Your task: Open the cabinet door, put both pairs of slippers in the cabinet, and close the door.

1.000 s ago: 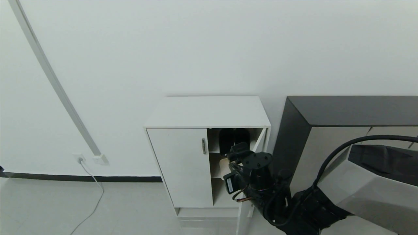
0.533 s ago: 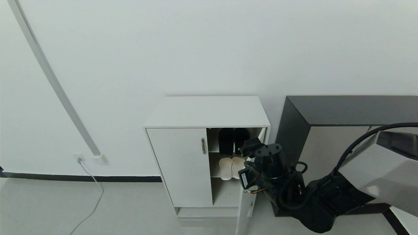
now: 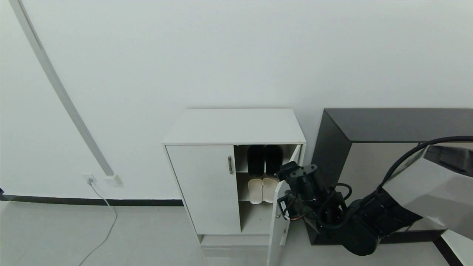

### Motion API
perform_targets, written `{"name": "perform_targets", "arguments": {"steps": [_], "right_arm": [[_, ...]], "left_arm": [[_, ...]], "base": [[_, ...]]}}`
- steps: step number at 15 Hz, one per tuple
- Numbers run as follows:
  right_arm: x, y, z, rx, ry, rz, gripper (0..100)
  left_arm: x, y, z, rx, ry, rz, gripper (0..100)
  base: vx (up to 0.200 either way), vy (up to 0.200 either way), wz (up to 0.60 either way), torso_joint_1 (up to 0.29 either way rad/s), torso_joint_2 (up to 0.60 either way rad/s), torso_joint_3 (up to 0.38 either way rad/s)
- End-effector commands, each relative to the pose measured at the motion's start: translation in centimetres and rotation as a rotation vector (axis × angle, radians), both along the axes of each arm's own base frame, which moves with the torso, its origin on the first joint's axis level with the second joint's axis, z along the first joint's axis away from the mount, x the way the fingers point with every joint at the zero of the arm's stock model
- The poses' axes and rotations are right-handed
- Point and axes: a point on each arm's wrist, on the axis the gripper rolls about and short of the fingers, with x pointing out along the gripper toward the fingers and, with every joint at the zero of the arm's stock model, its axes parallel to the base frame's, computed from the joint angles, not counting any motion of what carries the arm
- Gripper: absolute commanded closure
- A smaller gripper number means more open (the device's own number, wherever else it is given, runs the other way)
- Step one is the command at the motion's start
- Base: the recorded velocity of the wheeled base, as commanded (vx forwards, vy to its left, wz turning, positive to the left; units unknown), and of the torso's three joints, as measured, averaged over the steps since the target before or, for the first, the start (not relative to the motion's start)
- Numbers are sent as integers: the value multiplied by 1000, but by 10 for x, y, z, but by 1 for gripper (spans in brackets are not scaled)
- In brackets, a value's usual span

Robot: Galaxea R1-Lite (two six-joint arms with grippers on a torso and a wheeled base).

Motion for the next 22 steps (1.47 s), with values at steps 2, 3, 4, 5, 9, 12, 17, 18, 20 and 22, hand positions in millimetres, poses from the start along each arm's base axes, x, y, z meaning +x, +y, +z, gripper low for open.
{"name": "perform_targets", "arguments": {"steps": [2,3,4,5,9,12,17,18,20,22], "right_arm": [[16,1,-29,-33,40,-24,100],[19,3,-32,-28,39,-27,100],[24,7,-36,-9,25,-29,100],[29,12,-41,20,-6,-23,100],[43,24,-49,139,-139,2,100],[44,26,-41,219,-199,48,100],[31,-18,-39,371,-170,286,100],[24,-29,-43,384,-141,348,100],[22,-34,-48,379,-125,350,100],[23,-35,-49,377,-121,347,100]], "left_arm": [[0,0,0,0,0,0,100],[0,0,0,0,0,0,100],[0,0,0,0,2,0,100],[0,0,0,0,2,0,100],[0,0,0,0,0,0,100],[0,0,0,0,0,0,100],[0,0,0,0,0,-1,100],[0,0,0,1,0,-1,100],[0,0,0,0,0,-1,100],[0,0,0,0,2,-1,100]], "base": [[0,0,0,0,0,0],[0,0,0,0,0,0],[0,0,0,0,0,0],[0,0,0,0,0,0],[0,0,0,0,0,0],[0,0,0,0,0,0],[0,0,0,0,0,0],[200,0,0,2,7,7],[200,0,0,2,0,0],[200,0,0,-7,7,7]]}}
